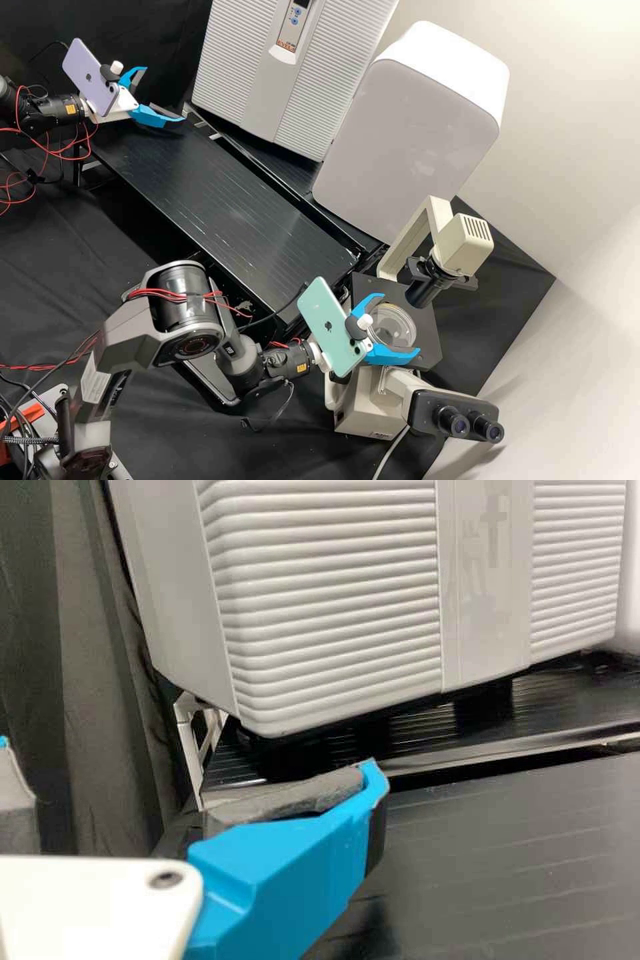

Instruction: Place the petri dish on the microscope

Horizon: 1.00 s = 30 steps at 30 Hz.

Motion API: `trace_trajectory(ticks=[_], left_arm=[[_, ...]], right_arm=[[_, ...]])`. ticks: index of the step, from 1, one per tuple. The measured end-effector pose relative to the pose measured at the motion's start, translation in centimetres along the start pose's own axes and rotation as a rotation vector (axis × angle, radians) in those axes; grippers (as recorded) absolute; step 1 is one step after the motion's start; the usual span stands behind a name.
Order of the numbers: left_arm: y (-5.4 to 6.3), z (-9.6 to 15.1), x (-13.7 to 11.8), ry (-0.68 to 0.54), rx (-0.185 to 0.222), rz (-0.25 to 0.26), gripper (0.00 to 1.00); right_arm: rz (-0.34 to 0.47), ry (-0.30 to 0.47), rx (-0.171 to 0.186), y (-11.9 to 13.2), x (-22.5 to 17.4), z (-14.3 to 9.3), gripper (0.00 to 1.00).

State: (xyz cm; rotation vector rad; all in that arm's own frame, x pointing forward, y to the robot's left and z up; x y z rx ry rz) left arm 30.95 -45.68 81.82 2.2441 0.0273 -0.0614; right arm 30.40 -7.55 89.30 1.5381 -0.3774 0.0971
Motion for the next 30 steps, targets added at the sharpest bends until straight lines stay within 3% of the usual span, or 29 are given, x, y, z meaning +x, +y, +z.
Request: trace_trajectory(ticks=[3, 17, 18, 30], left_arm=[[0.0, 0.0, 0.0, 0.000, 0.000, 0.000, 1.00], [0.0, 0.0, 0.0, 0.000, 0.000, 0.000, 1.00], [0.0, 0.0, 0.0, 0.000, 0.000, 0.000, 1.00], [0.0, 0.0, 0.0, 0.000, 0.000, 0.000, 1.00]], right_arm=[[0.007, 0.002, -0.019, 0.0, 0.6, 0.1, 0.00], [-0.012, 0.011, -0.019, -0.8, 1.6, -0.9, 0.00], [-0.013, 0.011, -0.022, -0.8, 1.6, -0.9, 1.00], [-0.027, -0.004, -0.031, -1.3, 1.6, -0.5, 1.00]])
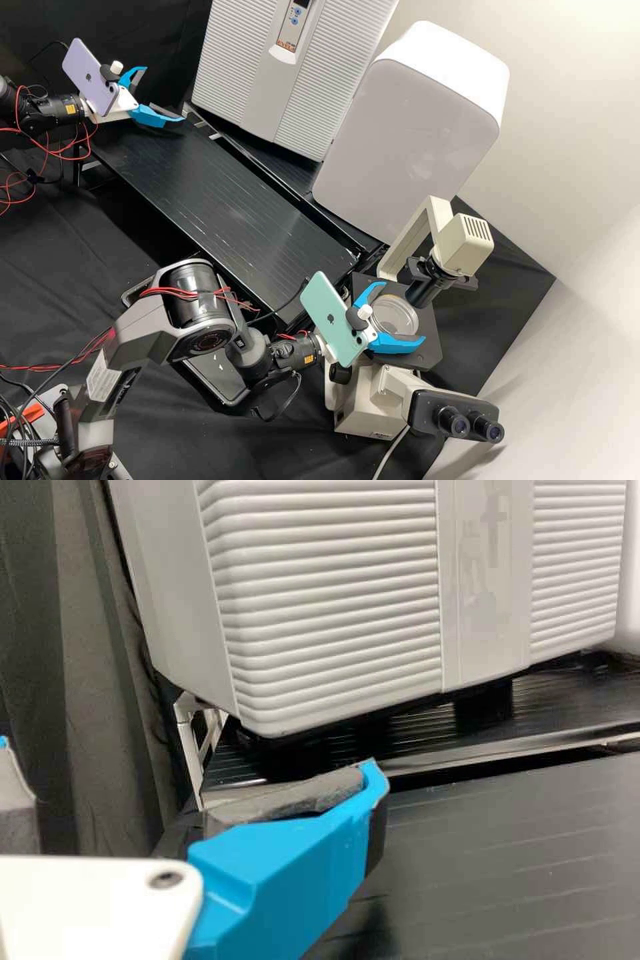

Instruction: Place the petri dish on the microscope

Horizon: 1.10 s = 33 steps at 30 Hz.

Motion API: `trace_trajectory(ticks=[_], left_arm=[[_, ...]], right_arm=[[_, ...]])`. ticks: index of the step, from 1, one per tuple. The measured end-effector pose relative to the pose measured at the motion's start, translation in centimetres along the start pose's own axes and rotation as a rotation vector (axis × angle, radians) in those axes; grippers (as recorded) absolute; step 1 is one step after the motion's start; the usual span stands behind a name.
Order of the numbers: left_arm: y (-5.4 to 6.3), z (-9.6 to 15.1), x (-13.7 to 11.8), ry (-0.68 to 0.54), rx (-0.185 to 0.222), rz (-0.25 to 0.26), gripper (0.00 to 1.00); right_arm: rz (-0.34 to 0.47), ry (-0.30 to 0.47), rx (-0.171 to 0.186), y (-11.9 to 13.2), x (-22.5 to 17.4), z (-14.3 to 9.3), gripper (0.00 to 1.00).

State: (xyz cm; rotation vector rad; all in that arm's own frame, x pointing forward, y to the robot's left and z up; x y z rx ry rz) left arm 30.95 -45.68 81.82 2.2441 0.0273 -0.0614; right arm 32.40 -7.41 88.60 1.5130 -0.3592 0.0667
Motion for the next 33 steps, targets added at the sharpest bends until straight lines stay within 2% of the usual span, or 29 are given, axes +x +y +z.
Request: trace_trajectory(ticks=[12, 17, 21, 29, 33], left_arm=[[0.0, 0.0, 0.0, 0.000, 0.000, 0.000, 1.00], [0.0, 0.0, 0.0, 0.000, 0.000, 0.000, 1.00], [0.0, 0.0, 0.0, 0.000, 0.000, 0.000, 1.00], [0.0, 0.0, 0.0, 0.000, 0.000, 0.000, 1.00], [0.0, 0.0, 0.0, 0.000, 0.000, 0.000, 1.00]], right_arm=[[-0.004, -0.003, 0.000, -0.1, -0.2, 0.1, 1.00], [-0.002, -0.008, -0.005, 0.3, -1.6, 0.4, 1.00], [-0.019, -0.015, 0.014, 0.5, -3.9, 0.7, 1.00], [-0.058, 0.018, 0.061, 1.0, -7.4, 0.2, 1.00], [-0.050, 0.027, 0.075, 1.6, -9.0, -0.2, 1.00]])
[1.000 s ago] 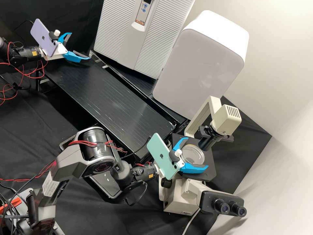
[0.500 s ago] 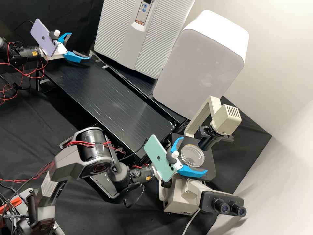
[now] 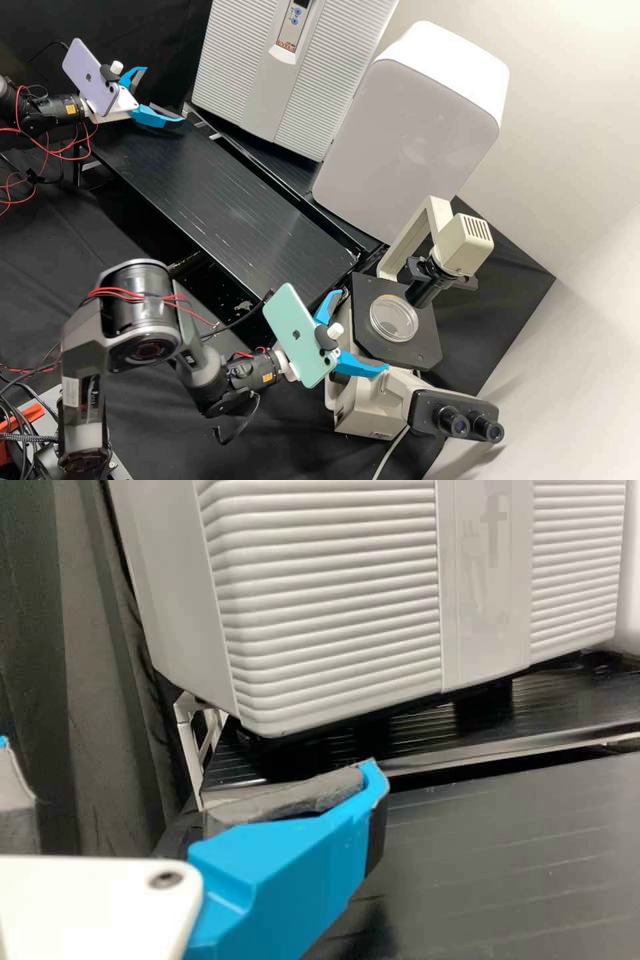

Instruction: Place the petri dish on the microscope

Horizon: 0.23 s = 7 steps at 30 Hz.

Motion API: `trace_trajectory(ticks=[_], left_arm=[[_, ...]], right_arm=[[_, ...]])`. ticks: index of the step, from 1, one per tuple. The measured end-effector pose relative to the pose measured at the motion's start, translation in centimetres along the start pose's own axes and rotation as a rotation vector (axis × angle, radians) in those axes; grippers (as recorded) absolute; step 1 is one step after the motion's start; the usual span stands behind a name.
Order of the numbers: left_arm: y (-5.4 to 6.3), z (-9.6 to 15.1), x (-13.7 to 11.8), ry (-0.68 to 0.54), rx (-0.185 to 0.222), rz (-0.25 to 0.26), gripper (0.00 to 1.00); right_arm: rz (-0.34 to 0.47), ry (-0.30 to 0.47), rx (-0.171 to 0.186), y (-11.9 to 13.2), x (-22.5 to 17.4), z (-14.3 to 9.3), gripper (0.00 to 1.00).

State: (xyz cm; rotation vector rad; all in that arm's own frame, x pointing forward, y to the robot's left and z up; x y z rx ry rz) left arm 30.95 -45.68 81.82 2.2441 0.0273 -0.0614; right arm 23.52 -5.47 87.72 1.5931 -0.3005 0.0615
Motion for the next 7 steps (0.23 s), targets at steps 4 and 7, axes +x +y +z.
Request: trace_trajectory(ticks=[4, 7], left_arm=[[0.0, 0.0, 0.0, 0.000, 0.000, 0.000, 1.00], [0.0, 0.0, 0.0, 0.000, 0.000, 0.000, 1.00]], right_arm=[[0.051, -0.017, 0.021, 0.5, -1.7, -0.6, 1.00], [0.094, -0.009, 0.085, 0.9, -3.2, -1.2, 1.00]])
